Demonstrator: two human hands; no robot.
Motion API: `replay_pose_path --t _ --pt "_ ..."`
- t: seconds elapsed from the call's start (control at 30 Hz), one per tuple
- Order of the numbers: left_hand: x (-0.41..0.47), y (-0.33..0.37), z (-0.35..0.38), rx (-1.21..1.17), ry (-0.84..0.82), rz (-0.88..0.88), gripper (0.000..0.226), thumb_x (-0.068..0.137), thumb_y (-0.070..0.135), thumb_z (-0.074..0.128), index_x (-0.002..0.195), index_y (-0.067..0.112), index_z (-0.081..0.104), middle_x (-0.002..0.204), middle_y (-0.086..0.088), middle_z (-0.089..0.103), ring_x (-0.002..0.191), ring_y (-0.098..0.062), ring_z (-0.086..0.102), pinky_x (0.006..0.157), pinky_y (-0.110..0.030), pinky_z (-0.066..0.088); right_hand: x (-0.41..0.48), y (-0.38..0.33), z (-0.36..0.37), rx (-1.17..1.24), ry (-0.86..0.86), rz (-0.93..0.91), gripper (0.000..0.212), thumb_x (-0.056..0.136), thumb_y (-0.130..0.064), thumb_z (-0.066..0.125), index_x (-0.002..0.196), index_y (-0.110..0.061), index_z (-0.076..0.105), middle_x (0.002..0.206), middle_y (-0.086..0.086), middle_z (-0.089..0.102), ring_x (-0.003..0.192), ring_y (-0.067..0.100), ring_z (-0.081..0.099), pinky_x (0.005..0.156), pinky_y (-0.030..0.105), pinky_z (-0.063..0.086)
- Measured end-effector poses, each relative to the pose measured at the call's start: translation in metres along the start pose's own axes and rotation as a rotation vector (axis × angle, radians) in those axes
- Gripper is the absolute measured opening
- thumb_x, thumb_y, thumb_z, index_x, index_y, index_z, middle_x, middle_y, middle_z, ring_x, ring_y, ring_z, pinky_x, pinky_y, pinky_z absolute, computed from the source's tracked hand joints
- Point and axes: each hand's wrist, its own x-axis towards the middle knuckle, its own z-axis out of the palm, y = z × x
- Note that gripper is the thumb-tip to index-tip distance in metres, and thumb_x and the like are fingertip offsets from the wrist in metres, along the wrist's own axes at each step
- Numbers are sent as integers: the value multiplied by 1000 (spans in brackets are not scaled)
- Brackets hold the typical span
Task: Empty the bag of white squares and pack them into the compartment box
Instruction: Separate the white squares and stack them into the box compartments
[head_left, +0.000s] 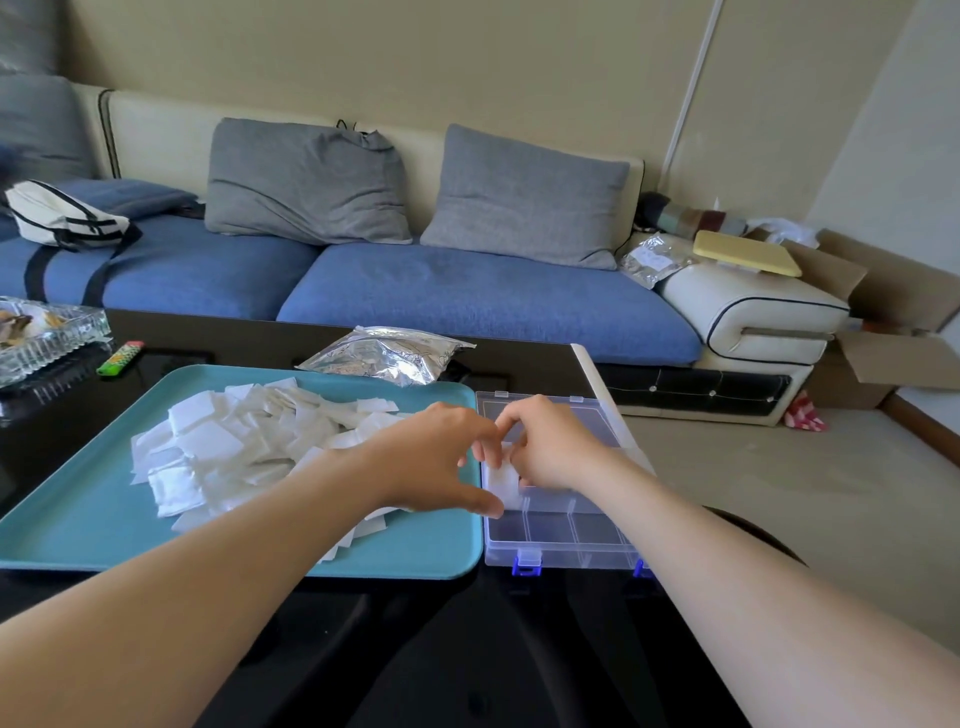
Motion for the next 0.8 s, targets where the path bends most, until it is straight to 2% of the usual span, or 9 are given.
replay_pose_path --t 0.13,0.23,0.3,0.37,0.43,0.47,0.6,0.7,0.8 --pt "0 1 -1 15 -19 1 47 78 62 82 111 33 63 114 16 61 101 -8 55 90 -33 48 7 3 4 -89 2 -36 19 77 -20 85 86 -29 71 100 0 67 88 19 68 74 42 64" --pt "0 -1 -1 25 -47 -24 49 79 63 81 113 34 61 113 13 58 99 -7 51 85 -29 44 9 6 6 -192 16 -65 14 78 -26 85 81 -23 72 99 3 68 98 13 60 75 38 60" --pt "0 0 -2 40 -64 -32 46 81 63 79 111 33 60 109 11 58 96 -8 49 83 -30 44 8 5 8 -241 26 -69 13 82 -30 85 81 -22 74 99 4 66 105 16 55 78 38 56" --pt "1 1 -5 62 -71 -44 33 92 54 72 111 29 60 108 8 60 96 -12 51 86 -33 46 8 4 9 -266 30 -59 11 85 -29 81 80 -24 74 102 6 66 107 20 57 78 39 55" --pt "4 -5 -8 115 -38 -75 13 104 34 58 112 25 62 112 4 61 103 -17 55 89 -34 45 7 2 11 -328 1 -63 12 90 -19 70 81 -15 76 95 9 70 107 26 58 78 41 56" --pt "3 -11 -10 151 -29 -115 10 106 26 52 110 27 61 114 4 60 106 -18 56 91 -34 46 7 2 12 -348 -13 -64 16 91 -14 63 81 -9 76 90 12 70 106 30 60 78 44 58" --pt "-7 -31 -20 251 -9 -268 34 98 9 49 98 42 55 114 11 52 106 -22 62 90 -45 55 5 -1 12 -361 2 -35 19 87 -2 53 73 -4 66 82 12 59 103 38 62 70 47 58" --pt "-12 -36 -25 271 -9 -289 30 99 13 49 98 42 56 112 12 49 104 -22 62 89 -45 56 2 -4 11 -276 24 41 35 89 -18 60 60 -11 43 67 8 39 100 36 60 61 38 45" --pt "-12 -34 -25 245 -14 -265 24 99 18 49 99 40 58 111 11 52 103 -20 62 89 -44 56 5 -5 11 -193 44 153 40 82 -33 72 61 -13 44 68 7 45 89 30 64 58 34 47"
